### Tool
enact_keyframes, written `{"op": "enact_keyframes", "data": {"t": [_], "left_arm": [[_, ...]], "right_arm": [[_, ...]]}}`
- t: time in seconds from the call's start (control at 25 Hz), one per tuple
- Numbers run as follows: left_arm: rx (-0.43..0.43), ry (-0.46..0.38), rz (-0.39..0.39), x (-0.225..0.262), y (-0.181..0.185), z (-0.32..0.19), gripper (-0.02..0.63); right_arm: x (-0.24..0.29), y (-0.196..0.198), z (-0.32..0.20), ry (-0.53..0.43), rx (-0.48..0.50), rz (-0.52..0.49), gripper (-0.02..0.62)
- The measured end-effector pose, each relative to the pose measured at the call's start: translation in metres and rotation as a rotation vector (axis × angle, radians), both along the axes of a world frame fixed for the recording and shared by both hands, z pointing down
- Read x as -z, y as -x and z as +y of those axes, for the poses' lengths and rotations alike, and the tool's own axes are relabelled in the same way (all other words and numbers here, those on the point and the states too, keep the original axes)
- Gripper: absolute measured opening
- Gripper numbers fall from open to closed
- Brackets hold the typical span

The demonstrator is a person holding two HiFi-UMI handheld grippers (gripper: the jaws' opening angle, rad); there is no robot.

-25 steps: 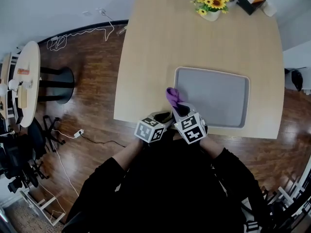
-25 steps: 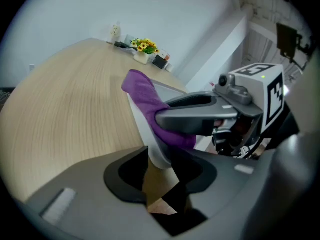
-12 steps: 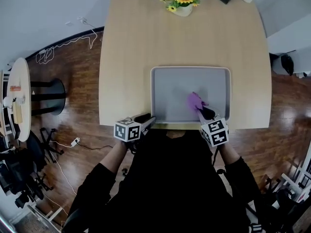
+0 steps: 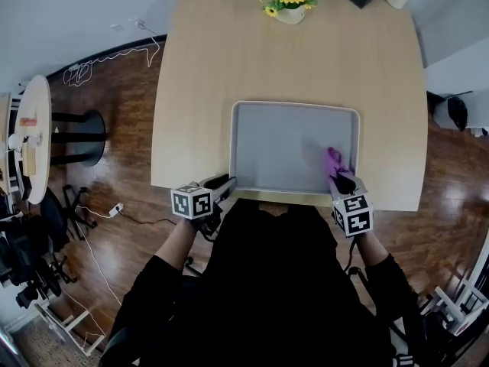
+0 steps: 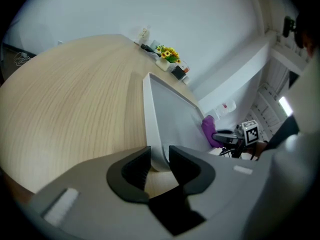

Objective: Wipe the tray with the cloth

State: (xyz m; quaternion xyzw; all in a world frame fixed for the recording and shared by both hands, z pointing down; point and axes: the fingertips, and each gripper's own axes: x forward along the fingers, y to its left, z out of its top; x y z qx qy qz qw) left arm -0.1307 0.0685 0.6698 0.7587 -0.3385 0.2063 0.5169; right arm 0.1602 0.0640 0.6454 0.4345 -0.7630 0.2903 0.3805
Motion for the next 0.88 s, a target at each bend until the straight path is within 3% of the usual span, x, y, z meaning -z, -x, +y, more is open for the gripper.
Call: {"op": "enact_keyframes", "data": {"t": [0.36,0.52,0.68,0.88], "left_arm": [[-0.076,0.014,0.025,-0.001,0.002,0.004,0.104],[-0.105,0.020,0.041,-0.001,0.003,0.004,0.107],[-0.142,0.022,0.029,-0.003,0.002,0.002,0.112],[-0.127,0.017,0.021,-0.003,0.003,0.003,0.112]], "right_arm": [[-0.001,0.229,0.003,-0.001,0.326,-0.172,0.049],[0.003,0.284,0.000,-0.015,0.401,-0.173,0.049],[0.001,0.261,-0.001,-0.025,0.372,-0.164,0.049],[-0.004,0.139,0.011,-0.024,0.237,-0.082,0.049]]}}
